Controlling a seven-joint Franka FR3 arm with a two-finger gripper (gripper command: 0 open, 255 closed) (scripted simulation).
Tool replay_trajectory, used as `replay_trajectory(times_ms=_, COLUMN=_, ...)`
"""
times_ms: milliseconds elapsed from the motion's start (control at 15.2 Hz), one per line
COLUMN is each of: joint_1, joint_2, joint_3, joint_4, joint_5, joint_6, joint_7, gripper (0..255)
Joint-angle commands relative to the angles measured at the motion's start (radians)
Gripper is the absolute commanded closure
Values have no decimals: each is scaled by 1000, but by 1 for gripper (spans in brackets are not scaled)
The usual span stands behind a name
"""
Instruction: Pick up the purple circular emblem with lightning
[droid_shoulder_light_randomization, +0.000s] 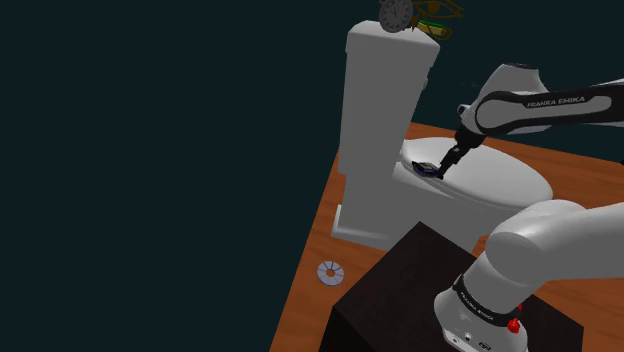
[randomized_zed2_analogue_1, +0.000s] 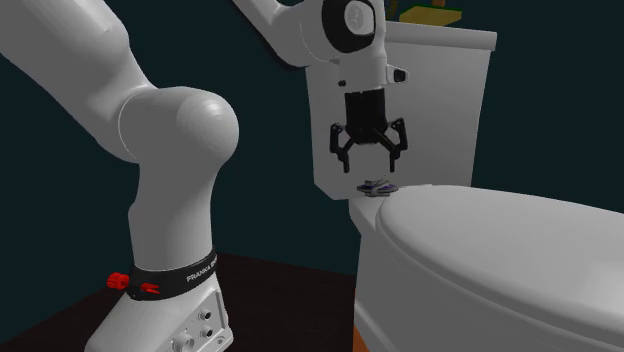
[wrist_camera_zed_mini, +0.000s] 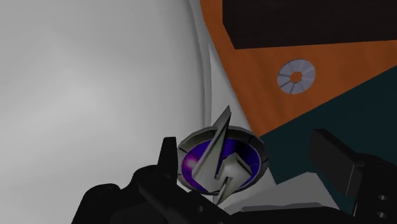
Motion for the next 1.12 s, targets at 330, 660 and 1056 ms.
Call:
replay_trajectory(times_ms=330, joint_1=2, joint_2=88, joint_3=-66, joint_4=-41, joint_5=-35, joint_6=140, joint_7=-11, gripper=0)
replay_trajectory(times_ms=660, joint_1=5, joint_2=98, joint_3=-70, joint_4=-44, joint_5=-37, joint_6=152, joint_7=-11, gripper=255)
replay_trajectory(times_ms=1056, joint_1=4, joint_2=98, joint_3=-71, joint_4=-44, joint_5=-37, joint_6=152, joint_7=-11, gripper=255)
